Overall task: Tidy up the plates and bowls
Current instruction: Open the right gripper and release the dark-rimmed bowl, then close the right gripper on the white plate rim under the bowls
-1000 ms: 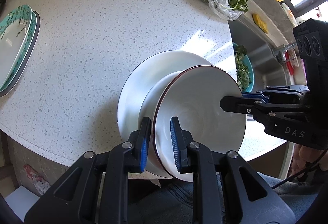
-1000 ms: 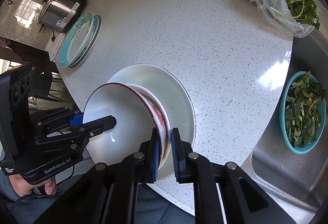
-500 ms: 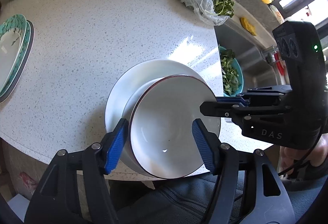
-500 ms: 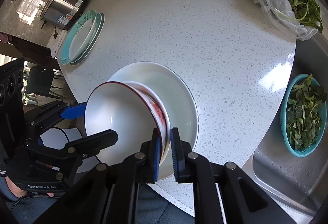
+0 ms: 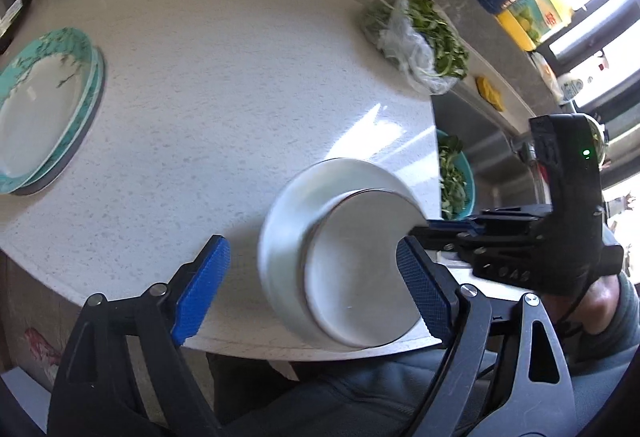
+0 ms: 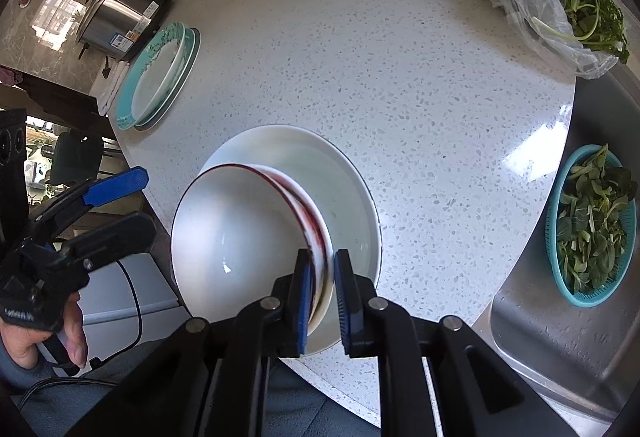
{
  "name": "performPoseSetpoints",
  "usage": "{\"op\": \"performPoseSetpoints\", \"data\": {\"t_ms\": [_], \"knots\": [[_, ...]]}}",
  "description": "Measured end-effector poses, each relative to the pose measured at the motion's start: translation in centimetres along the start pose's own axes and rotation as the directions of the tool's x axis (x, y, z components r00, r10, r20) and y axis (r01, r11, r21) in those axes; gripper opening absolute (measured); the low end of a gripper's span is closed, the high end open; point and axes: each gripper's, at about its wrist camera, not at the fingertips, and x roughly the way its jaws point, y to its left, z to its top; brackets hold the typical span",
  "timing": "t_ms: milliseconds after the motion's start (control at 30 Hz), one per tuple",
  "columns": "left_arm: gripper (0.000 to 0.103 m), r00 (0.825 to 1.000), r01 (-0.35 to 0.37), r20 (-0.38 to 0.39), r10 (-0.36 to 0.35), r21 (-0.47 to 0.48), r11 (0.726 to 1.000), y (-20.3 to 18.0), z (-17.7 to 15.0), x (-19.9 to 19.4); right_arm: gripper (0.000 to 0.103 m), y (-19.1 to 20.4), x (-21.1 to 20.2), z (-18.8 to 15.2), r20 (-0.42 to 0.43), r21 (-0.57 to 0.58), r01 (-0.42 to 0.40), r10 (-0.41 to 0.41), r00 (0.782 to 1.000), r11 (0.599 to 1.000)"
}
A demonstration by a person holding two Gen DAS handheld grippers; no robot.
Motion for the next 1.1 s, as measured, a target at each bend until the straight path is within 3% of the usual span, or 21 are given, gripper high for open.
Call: {"op": "performPoseSetpoints", "data": {"t_ms": [133, 167, 267, 367, 433, 600, 833, 1100], "knots": [[0.085, 1.0, -0.026, 0.006, 0.026, -0.011, 1.0, 2.5, -1.4, -0.8, 0.017, 0.0, -1.3, 0.0, 0.027, -0.003, -0.01, 0.01, 1.0, 1.0], [0.085, 0.999, -0.036, 0.012, 0.036, -0.014, 0.999, 3.1, -1.7, -1.0, 0.021, 0.0, -1.8, 0.0, 0.037, -0.004, -0.018, 0.019, 0.999, 1.0], [0.085, 0.997, -0.07, 0.031, 0.071, -0.017, 0.997, 4.5, -2.5, -1.6, 0.048, -0.5, -3.9, 0.1, 0.086, -0.008, -0.063, 0.063, 0.994, 0.998], [0.085, 0.991, -0.13, 0.029, 0.129, 0.025, 0.991, 5.5, -3.8, -1.2, 0.056, -1.7, -5.3, 0.0, 0.12, -0.027, -0.092, 0.095, 0.988, 0.995], [0.085, 0.986, -0.164, 0.026, 0.163, 0.058, 0.985, 5.9, -4.7, -0.7, 0.056, -3.1, -5.0, -0.2, 0.111, -0.016, -0.079, 0.08, 0.991, 0.997], [0.085, 0.988, -0.153, 0.008, 0.153, 0.074, 0.986, 5.4, -5.8, 1.5, 0.051, -5.4, -2.8, -0.8, 0.053, 0.011, -0.076, 0.075, 0.996, 0.997], [0.086, 0.989, -0.145, 0.009, 0.145, 0.078, 0.986, 4.9, -6.3, 2.8, 0.048, -5.6, -0.2, -1.7, -0.002, 0.0, -0.108, 0.108, 0.994, 0.994], [0.086, 0.986, -0.167, -0.003, 0.168, 0.107, 0.98, 3.5, -5.4, 4.1, 0.048, -5.0, 1.3, -1.7, -0.022, -0.044, -0.087, 0.086, 0.996, 0.995]]}}
